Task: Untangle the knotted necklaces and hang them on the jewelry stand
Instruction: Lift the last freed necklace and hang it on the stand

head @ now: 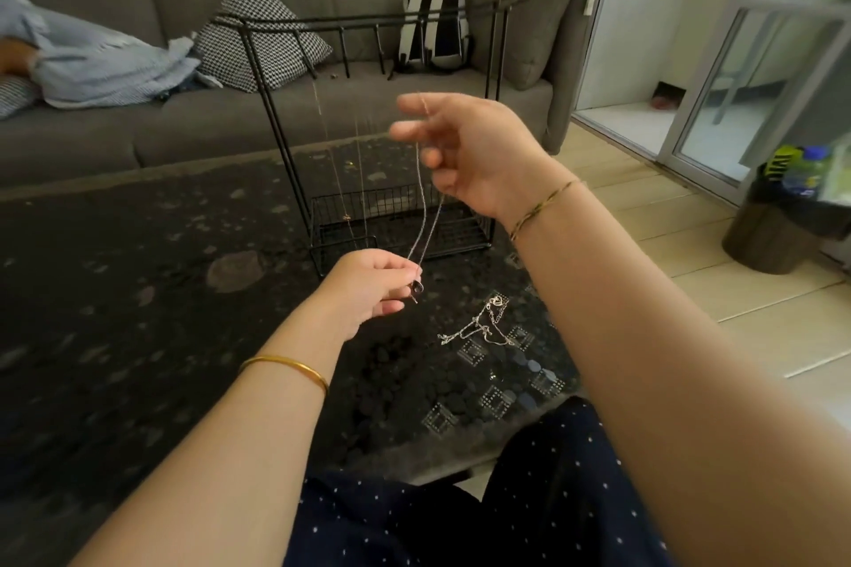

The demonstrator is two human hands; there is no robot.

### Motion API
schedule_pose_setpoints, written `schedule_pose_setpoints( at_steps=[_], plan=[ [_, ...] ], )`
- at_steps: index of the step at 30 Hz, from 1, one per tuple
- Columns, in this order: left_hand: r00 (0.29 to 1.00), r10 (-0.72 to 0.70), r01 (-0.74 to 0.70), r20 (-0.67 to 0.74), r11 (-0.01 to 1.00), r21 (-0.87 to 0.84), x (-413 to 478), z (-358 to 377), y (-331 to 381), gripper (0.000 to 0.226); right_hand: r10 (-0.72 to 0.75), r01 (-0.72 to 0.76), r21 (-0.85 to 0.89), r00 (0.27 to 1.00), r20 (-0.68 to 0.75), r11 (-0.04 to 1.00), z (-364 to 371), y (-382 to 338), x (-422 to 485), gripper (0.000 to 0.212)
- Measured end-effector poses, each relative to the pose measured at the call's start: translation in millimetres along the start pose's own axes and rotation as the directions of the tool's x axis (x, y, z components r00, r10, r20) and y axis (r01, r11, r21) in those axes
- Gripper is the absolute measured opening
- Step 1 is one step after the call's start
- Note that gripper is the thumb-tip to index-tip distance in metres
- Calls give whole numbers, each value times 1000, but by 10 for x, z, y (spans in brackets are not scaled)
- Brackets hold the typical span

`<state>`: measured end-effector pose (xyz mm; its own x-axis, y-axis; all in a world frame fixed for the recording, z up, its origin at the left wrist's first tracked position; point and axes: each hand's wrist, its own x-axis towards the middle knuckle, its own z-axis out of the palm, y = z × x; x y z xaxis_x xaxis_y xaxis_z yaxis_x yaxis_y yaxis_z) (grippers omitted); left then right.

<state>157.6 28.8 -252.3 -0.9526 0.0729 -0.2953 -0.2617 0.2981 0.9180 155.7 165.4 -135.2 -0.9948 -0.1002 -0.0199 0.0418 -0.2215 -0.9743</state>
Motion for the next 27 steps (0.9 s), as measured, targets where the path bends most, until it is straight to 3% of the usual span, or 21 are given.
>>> schedule_pose_setpoints(
  at_steps=[3,9,13,19,27],
  plan=[
    [1000,2,-1,-28,1000,30,9,-38,141,13,1,0,-32,999,39,999,65,-143,15,26],
    [1000,-20,19,-12,995,-98,26,-129,366,11,-73,91,-258,994,80,962,180,-357,80,12],
    [998,17,-19,-56,999,-41,50,-188,507,10,-63,80,-294,996,68,952,149,-368,134,14],
    [974,189,-165,-126,969,181,34,-239,767,8,-29,23,-298,999,-15,954,-35,-208,218,14],
    [880,457,-398,-126,858,326,-37,-282,1126,16,99,-142,-323,984,-146,936,-203,88,273,12]
  ],
)
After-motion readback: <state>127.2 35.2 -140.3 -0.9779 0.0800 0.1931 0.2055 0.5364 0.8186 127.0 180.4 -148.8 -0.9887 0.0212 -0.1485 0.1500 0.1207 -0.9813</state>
